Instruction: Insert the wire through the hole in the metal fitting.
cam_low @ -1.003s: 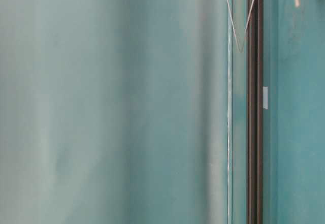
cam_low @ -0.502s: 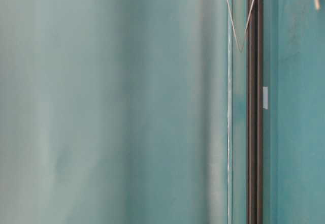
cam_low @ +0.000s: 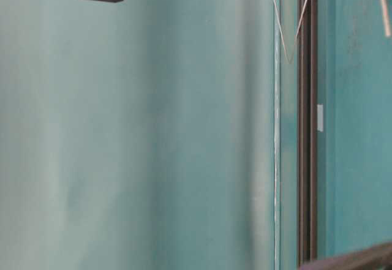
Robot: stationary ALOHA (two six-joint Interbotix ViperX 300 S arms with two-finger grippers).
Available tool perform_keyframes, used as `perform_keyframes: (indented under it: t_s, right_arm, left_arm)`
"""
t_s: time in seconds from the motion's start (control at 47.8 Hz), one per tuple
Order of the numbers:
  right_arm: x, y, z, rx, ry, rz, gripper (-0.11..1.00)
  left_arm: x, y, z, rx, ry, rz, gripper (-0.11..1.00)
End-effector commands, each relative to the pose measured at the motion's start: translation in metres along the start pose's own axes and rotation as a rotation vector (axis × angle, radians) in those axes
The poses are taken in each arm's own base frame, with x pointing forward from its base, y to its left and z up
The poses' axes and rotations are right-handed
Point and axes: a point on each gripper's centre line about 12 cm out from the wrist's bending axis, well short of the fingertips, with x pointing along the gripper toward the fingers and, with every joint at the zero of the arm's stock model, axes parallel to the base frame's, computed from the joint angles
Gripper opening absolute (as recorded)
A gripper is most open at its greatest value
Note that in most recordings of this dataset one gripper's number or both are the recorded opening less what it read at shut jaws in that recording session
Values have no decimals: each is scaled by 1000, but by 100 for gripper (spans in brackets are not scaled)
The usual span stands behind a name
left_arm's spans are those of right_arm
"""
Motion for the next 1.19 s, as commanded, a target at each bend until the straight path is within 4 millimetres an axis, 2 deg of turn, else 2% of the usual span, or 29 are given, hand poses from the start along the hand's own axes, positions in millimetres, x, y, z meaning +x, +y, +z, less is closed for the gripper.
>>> perform_keyframes:
  t_s: [0.0,0.188,0.439,0.648,0.794,1.171]
  right_arm:
    - [-2,7,8,1,-28,22,0]
    - [-3,7,9,21,-29,23,0]
    - [-3,7,9,26,-30,24,0]
    - [-2,6,7,10,-31,22,0]
    - [0,5,5,10,-37,27,0]
    - [19,-1,-4,10,-28,24,0]
  left_arm:
    - [11,1,10,6,-42,1,67]
    - [31,8,7,54,-27,21,67]
    - [55,26,17,95,-47,63,67]
    - [75,26,21,100,-54,60,67]
    - [81,24,19,99,-54,56,67]
    - [77,25,12,98,-39,57,67]
